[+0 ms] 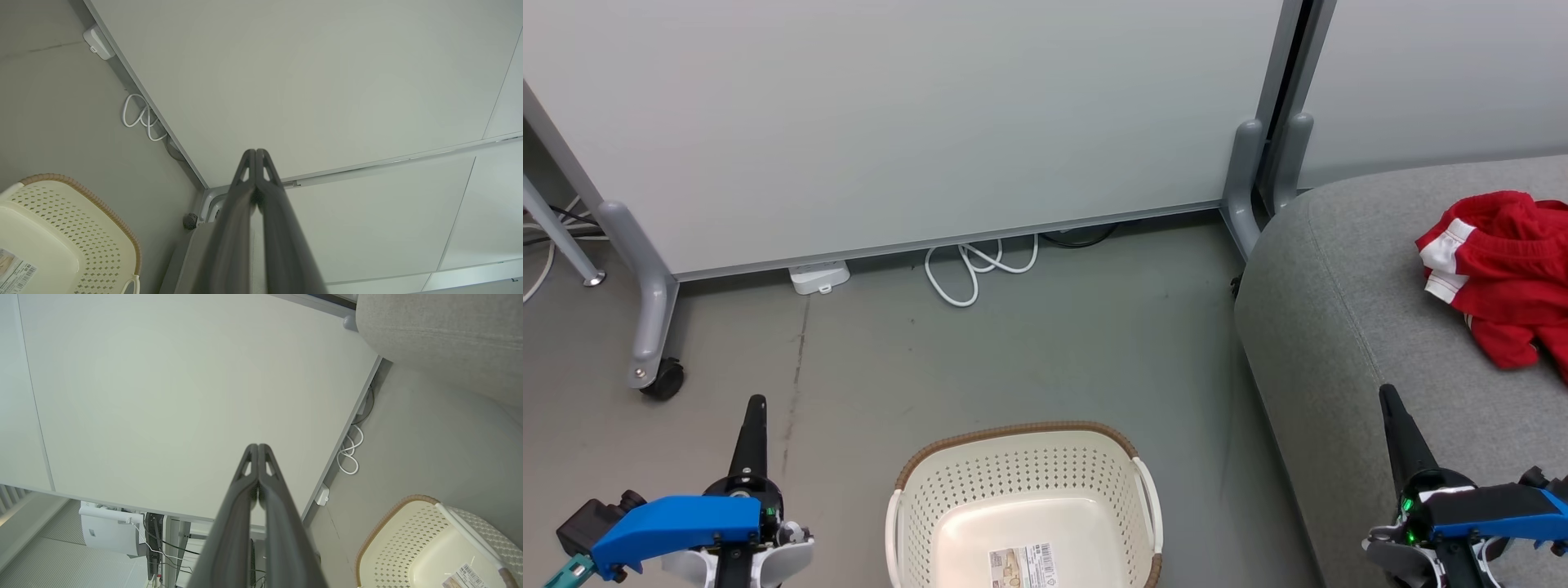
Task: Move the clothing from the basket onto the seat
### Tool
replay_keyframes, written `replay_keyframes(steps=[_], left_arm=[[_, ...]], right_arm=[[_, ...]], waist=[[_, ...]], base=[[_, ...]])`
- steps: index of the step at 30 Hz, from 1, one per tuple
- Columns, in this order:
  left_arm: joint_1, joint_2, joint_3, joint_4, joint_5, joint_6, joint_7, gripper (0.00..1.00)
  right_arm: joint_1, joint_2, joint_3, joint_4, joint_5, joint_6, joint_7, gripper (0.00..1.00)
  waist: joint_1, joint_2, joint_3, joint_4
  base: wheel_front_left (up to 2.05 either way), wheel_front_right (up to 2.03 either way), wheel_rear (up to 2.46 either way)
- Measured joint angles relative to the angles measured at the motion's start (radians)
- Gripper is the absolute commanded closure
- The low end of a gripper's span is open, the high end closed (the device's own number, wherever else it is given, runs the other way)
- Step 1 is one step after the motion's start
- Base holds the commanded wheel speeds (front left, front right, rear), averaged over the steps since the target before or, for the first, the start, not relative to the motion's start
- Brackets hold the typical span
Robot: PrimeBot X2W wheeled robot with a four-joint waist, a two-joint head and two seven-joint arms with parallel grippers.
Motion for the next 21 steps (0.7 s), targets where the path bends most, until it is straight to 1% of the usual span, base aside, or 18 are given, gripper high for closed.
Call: replay_keyframes(steps=[21], left_arm=[[-0.01, 0.001, 0.016, -0.01, -0.172, -0.002, 0.042, 1.0]], right_arm=[[-0.01, 0.0, -0.011, -0.002, 0.168, 0.0, 0.044, 1.0]], waist=[[0.0, 0.0, -0.007, -0.019]], base=[[0.0, 0.0, 0.0]])
